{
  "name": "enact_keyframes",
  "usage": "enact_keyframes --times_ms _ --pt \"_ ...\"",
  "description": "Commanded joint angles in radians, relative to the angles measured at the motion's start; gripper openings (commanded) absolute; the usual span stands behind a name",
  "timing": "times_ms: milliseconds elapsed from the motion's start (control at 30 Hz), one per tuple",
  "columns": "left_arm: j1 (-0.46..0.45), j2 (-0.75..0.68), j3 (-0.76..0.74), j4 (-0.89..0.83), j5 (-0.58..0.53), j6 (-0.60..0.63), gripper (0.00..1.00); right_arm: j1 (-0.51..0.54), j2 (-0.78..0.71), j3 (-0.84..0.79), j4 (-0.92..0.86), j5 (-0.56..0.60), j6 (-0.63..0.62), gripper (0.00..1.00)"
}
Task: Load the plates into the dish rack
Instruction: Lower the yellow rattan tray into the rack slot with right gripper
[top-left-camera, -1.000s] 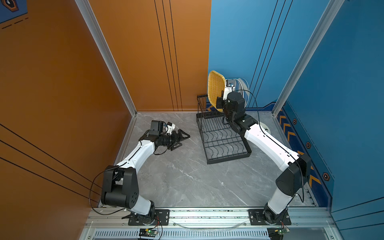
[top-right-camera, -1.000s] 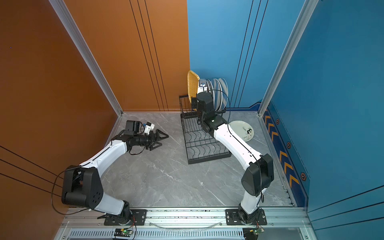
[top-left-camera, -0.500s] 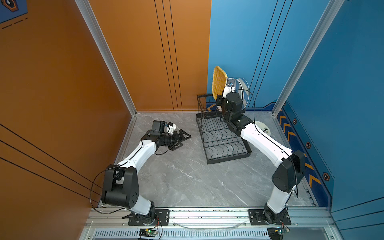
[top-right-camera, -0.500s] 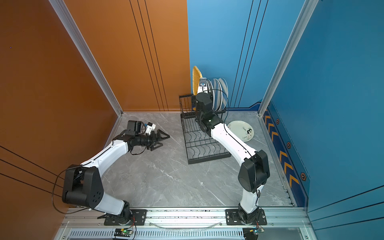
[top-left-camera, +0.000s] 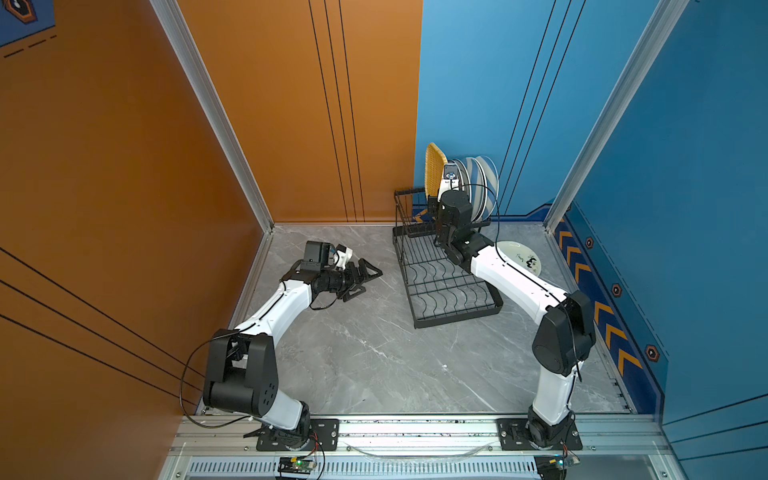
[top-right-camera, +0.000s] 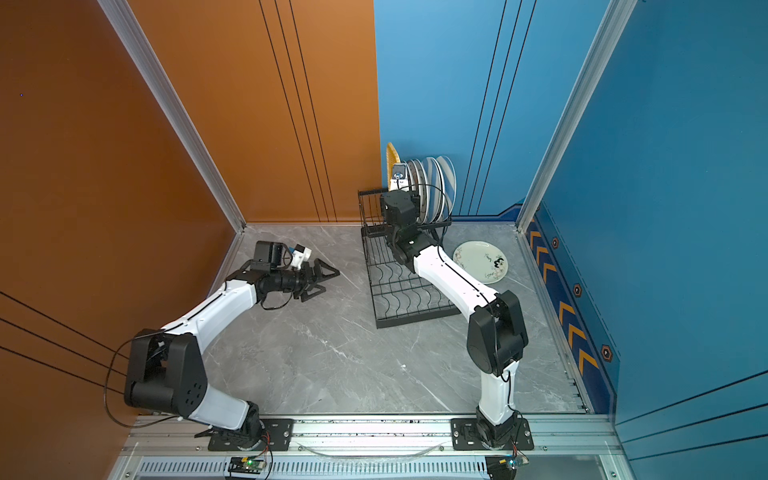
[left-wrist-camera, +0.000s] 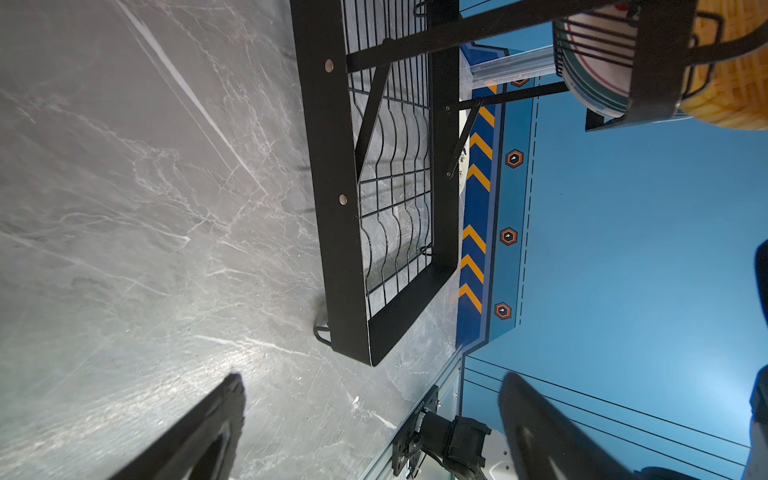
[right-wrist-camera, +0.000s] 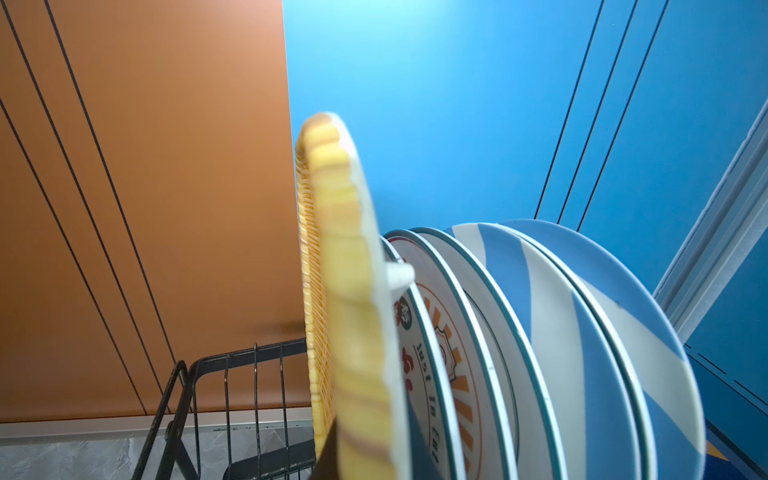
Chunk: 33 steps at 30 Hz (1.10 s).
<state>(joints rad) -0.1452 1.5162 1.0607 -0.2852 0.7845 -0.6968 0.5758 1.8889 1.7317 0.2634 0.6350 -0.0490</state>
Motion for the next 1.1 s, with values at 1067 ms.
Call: enact_keyframes --times_ms 1067 --pt "0.016 0.029 -0.024 0.041 0.007 -0.006 0.96 -0.011 0.020 0.011 0.056 0.049 0.015 0.00"
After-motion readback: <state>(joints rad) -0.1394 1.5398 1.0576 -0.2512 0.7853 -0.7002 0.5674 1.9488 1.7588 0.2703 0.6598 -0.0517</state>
